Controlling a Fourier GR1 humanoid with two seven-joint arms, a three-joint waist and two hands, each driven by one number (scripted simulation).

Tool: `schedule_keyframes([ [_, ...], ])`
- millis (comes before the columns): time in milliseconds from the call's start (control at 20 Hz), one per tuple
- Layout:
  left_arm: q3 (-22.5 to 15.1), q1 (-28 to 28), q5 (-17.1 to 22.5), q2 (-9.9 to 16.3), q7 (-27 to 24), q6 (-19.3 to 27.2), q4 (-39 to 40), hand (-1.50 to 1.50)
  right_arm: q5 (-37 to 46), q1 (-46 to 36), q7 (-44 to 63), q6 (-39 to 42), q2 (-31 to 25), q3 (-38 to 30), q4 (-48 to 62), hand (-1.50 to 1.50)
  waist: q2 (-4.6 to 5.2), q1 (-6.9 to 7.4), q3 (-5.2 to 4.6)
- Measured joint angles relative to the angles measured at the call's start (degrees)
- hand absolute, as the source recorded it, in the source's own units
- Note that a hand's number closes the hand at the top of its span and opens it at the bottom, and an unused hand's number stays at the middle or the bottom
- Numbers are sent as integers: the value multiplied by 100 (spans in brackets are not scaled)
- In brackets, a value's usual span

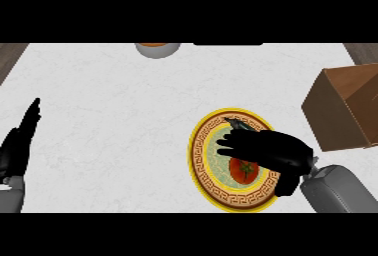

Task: Pick the tomato from the plate and place it in the cardboard box

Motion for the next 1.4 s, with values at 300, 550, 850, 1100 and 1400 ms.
schedule_keyframes([
  [300,109,-29,-94,-68,-25,-79,-2,0,301,329,196,363,51,-21,-653,-150,-2,-5,0],
  [550,128,60,-180,-158,-28,-92,-108,0,822,431,549,320,306,130,-524,-150,1,5,1],
  [850,231,33,-239,-208,-102,-169,-10,0,1352,416,711,-87,770,209,14,150,-14,8,-20],
  [1100,289,3,-241,-207,-136,-208,48,0,1609,297,504,-886,955,84,275,150,-34,1,-54],
  [1400,352,-47,-219,-167,-19,-284,-23,0,1707,326,440,-1639,1057,-301,342,150,-39,-28,-47],
])
